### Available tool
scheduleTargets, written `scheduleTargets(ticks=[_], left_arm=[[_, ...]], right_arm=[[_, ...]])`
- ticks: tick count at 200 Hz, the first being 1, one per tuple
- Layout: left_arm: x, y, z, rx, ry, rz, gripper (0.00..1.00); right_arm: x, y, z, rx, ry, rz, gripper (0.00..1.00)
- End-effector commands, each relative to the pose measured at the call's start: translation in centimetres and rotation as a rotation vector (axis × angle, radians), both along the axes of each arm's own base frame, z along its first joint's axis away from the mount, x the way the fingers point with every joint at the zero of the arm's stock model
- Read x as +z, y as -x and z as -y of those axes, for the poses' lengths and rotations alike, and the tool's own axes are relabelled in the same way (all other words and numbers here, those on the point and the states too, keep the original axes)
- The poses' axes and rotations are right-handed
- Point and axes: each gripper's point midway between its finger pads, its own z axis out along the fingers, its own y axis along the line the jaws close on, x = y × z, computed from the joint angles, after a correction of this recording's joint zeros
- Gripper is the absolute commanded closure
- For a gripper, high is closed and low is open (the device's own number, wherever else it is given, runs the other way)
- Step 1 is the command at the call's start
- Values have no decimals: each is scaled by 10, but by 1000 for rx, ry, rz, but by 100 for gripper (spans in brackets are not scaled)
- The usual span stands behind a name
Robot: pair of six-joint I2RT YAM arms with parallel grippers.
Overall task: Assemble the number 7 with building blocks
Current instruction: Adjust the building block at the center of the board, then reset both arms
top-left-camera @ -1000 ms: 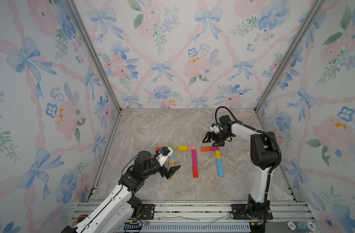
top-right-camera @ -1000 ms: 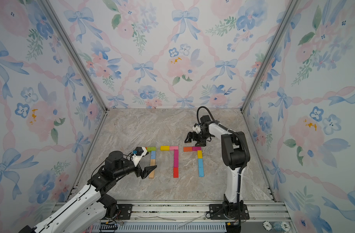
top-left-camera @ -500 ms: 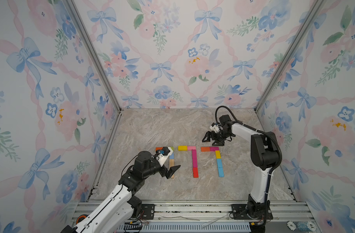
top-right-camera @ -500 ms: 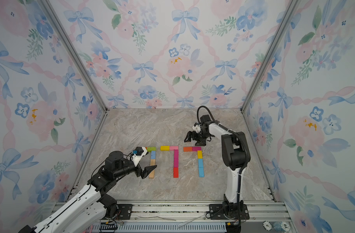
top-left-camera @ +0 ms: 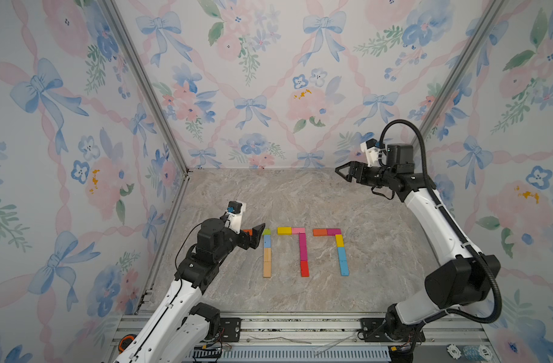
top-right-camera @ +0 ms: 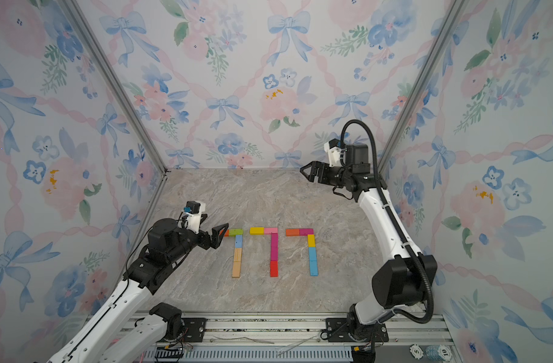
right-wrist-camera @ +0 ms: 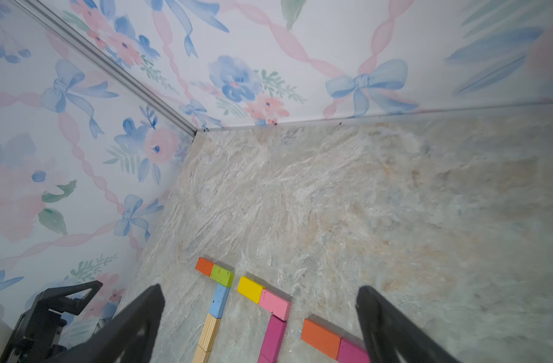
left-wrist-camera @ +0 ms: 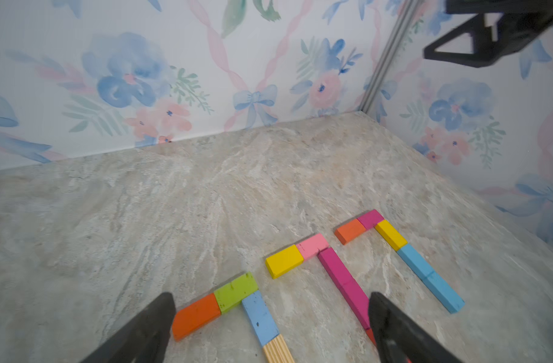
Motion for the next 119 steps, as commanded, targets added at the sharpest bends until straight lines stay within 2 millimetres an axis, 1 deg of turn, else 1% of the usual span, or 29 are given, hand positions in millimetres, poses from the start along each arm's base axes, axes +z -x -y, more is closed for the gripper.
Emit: scheduleTargets(ticks=[1,5,11,19,23,26,27,40,50,61,74,85,105,119], left_arm=[[-3,-14,-46,275,-4,-57,2],[-3,-15,-52,313,-2,-56,2],[1,-17,-62,365,-5,-40,2],[3,-18,-72,409,-10,-25,2],[4,-18,-76,424,-13,-18,2],[4,-19,-80,438,-19,-16,2],[3,-19,-81,441,-21,-15,2],[3,-22,-96,505,-51,3,2],[0,-24,-110,563,-66,17,2],[-6,-26,-124,620,-70,29,2],[-13,-30,-138,665,-63,49,2],[-22,-33,-146,692,-55,57,2],[-43,-42,-152,688,-90,56,2],[-60,-46,-158,696,-111,34,2]], right_arm=[[10,10,34,-101,15,100,0],[12,14,39,-114,24,130,3],[15,21,48,-136,38,176,3],[16,29,57,-160,57,234,3],[21,35,62,-176,68,279,4],[19,38,66,-189,80,300,4],[22,39,67,-194,85,313,3],[14,55,80,-247,164,407,4],[4,66,88,-284,224,467,3],[-13,75,98,-338,277,499,3],[-46,81,113,-411,323,446,2],[-79,84,123,-448,363,365,2],[-126,85,127,-442,413,294,2],[-152,84,132,-455,435,267,2]])
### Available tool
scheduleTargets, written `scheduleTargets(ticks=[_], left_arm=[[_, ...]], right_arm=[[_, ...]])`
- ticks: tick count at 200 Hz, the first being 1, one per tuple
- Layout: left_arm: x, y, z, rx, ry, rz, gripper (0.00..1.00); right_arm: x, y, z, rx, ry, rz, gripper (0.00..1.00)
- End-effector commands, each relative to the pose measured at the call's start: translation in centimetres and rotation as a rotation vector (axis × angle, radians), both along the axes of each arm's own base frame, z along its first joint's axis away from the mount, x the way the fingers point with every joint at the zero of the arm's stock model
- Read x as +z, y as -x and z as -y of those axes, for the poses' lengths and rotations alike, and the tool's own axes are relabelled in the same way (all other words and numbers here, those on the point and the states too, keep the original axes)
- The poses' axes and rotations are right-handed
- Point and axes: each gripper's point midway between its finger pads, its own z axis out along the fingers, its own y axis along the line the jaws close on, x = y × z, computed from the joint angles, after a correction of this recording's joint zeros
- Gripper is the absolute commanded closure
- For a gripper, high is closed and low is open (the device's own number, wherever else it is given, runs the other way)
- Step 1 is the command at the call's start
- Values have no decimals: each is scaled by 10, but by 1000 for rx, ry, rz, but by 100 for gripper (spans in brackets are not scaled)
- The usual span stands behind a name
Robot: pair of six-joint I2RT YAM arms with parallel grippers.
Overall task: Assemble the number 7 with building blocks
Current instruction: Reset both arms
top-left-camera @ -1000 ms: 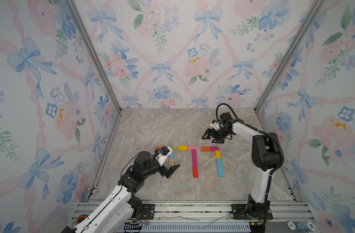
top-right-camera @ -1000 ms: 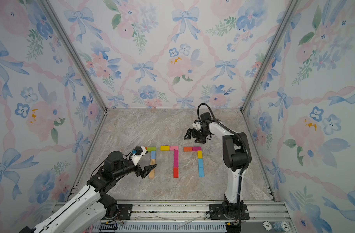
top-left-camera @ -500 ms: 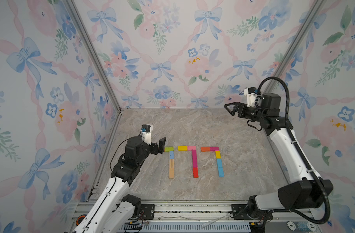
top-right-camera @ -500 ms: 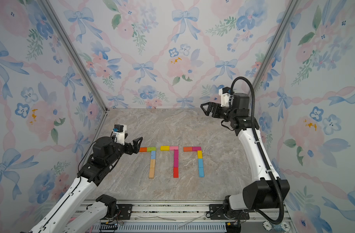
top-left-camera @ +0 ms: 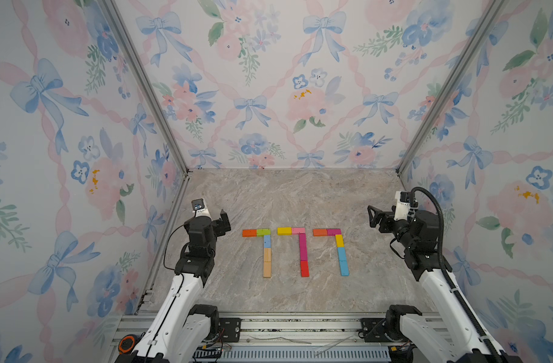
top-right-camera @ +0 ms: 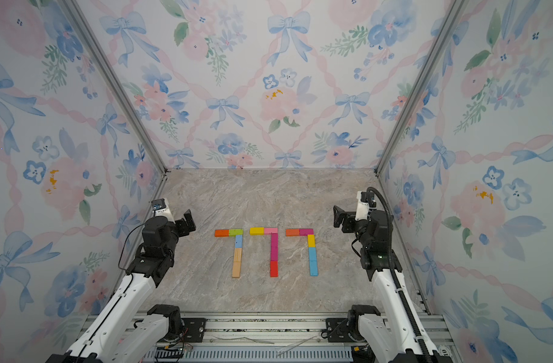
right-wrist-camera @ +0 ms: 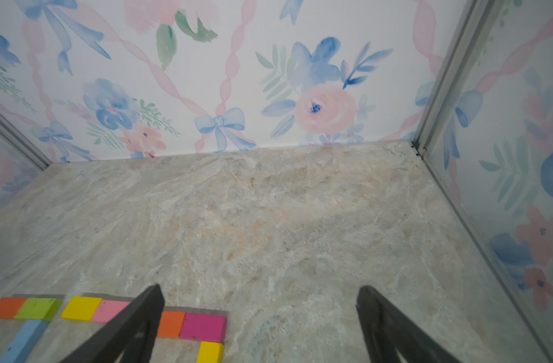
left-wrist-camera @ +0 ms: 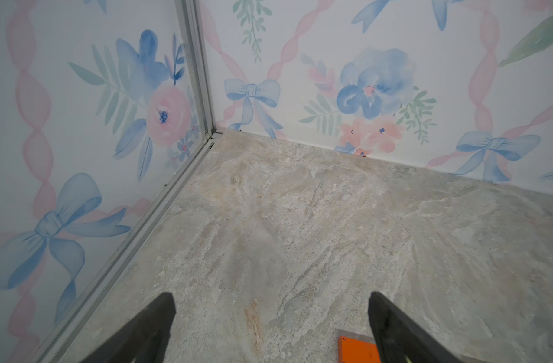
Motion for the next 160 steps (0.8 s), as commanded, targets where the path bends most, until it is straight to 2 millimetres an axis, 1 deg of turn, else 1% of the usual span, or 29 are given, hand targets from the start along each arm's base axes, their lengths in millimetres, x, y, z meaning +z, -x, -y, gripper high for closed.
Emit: scheduleTargets(ticks=[1,4,5,8,11,34,56,82,96,106,123,146,160], left_arm=[[-5,-11,-10,19,-36,43,2],[-8,-11,-11,22,-37,39,2],[-9,-12,-11,23,-38,35,2],[-12,-12,-13,28,-38,32,2],[-15,-13,-14,30,-39,28,2],[-34,-15,-20,33,-72,22,2],[-49,-16,-19,3,-114,30,2],[-69,-20,-20,-3,-99,-8,2],[-74,-24,-17,-25,-98,-2,2],[-79,-26,-15,-45,-100,-4,2],[-87,-32,-7,-94,-96,-11,2],[-88,-45,5,-164,-93,6,2],[-88,-53,15,-231,-107,25,2]], right_arm=[[-26,-6,20,-84,84,11,2],[-28,-6,22,-90,84,8,2],[-33,-6,22,-92,84,0,2],[-35,-7,23,-94,83,-4,2],[-43,-7,23,-95,82,-16,2],[-73,-15,24,-90,87,-54,2],[-83,-29,24,-88,80,-31,2],[-99,-42,23,-80,75,-40,3],[-101,-46,21,-73,66,-24,3],[-99,-49,20,-66,72,-11,3],[-99,-51,19,-65,58,12,3],[-105,-49,14,-49,58,65,3],[-110,-46,12,-43,69,83,3]])
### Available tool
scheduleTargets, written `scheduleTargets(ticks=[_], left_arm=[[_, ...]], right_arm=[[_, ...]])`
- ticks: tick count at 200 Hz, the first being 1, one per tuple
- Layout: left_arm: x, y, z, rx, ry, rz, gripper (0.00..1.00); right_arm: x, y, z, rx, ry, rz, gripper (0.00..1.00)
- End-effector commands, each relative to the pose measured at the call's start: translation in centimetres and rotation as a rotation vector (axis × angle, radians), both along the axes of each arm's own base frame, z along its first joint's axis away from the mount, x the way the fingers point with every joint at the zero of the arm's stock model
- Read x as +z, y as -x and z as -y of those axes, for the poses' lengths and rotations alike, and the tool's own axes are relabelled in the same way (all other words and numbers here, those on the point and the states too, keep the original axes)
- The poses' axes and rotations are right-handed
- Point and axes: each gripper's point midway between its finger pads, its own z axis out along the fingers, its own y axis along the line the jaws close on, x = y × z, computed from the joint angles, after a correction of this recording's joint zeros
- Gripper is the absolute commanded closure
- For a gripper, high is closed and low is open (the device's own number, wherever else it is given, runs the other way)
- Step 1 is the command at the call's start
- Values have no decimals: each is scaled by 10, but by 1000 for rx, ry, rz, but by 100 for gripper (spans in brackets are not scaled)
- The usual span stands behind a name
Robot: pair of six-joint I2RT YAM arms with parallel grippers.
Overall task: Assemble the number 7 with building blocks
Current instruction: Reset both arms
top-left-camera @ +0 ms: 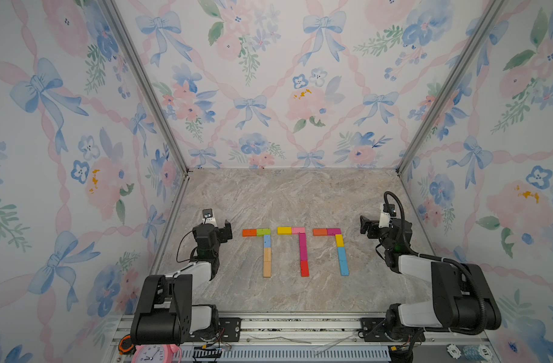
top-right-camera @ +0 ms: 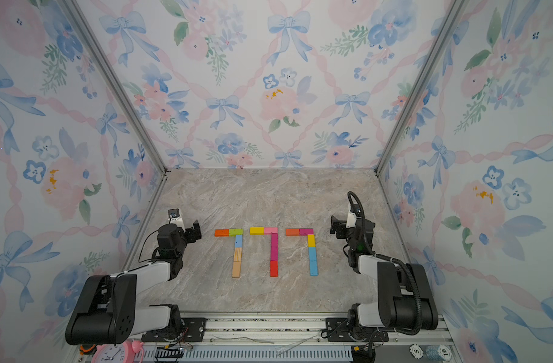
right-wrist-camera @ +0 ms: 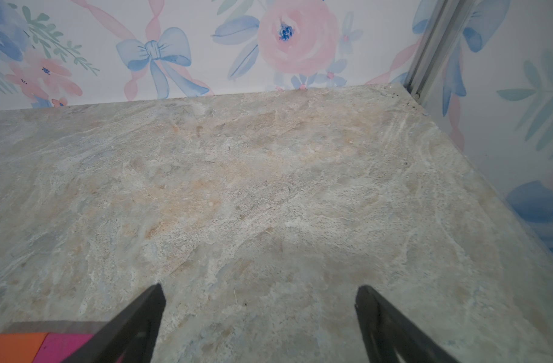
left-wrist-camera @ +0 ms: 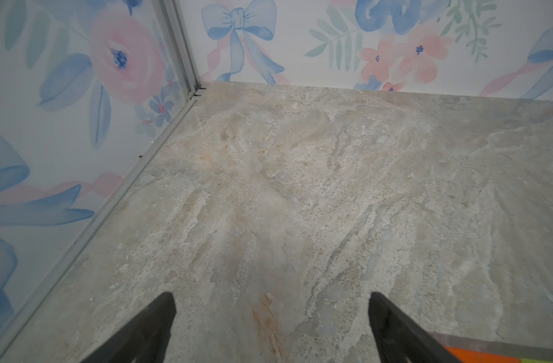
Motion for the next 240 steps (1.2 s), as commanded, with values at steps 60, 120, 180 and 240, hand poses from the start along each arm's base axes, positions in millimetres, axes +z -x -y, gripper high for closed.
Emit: scheduleTargets(ticks=[60,120,180,240], left_arm=[[7,-12,43,-240,-22,186,2],[12,1,48,-233,-69,222,2],[5,-16,23,-117,-11,159,2],[5,-16,26,-111,-36,158,2]], right_arm=[[-5,-6,-19,53,65,63,3],[-9,-16,-11,1,65,0,4],[-9,-15,-11,2,65,1,3],[-10,-15,-13,-5,84,-3,4]])
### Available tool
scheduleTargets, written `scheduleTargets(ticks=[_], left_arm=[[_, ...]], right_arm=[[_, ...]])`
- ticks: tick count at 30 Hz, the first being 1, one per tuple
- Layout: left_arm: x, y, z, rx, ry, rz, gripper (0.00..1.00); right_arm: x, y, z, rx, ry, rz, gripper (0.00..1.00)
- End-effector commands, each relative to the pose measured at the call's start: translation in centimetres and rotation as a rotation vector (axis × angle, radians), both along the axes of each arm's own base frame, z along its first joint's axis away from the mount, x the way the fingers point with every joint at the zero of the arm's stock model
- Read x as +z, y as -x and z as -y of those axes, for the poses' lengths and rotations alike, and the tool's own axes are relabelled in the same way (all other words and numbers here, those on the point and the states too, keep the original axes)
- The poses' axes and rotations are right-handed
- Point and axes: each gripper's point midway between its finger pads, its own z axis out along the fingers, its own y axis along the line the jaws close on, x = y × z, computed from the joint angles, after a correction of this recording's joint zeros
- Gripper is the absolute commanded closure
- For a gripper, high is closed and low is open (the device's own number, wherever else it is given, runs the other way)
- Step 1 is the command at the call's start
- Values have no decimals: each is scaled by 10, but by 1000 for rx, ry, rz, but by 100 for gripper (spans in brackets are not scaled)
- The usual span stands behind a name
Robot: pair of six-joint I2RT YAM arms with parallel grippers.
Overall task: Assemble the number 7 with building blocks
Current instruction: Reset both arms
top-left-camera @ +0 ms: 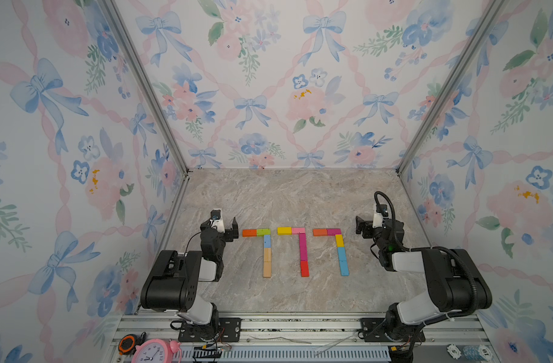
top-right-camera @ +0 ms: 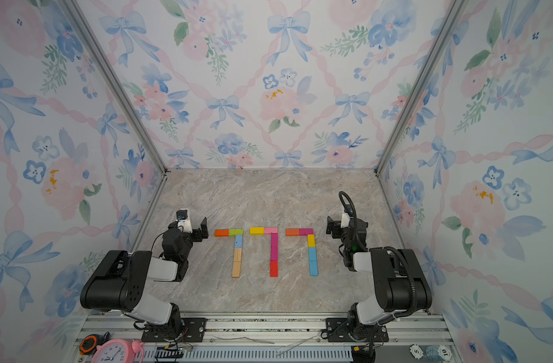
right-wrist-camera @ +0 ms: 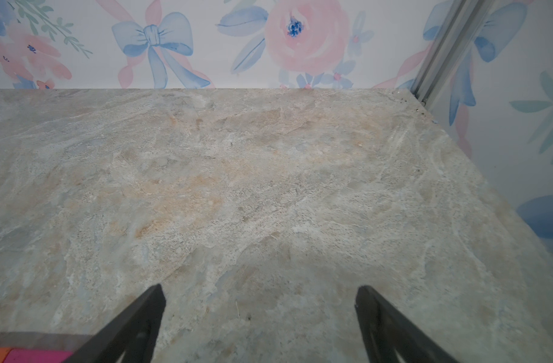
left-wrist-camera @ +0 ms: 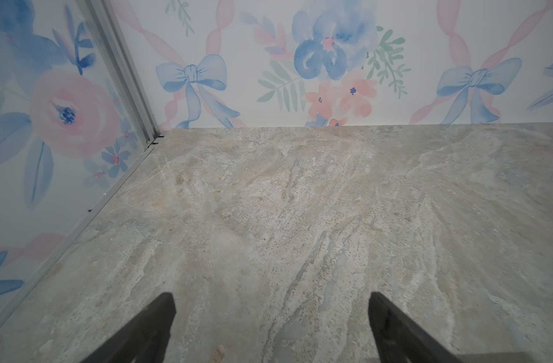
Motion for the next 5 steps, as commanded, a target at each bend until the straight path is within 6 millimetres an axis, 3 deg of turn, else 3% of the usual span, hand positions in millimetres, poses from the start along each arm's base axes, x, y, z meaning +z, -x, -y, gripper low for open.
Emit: scheduleTargets(ticks=[1,5], left_arm=[[-2,-1,-3,18,-11,-11,2],[-2,-1,-3,19,-12,-12,2]], right_arm=[[2,-2,0,-15,21,0,4],[2,-2,1,-13,18,3,3]])
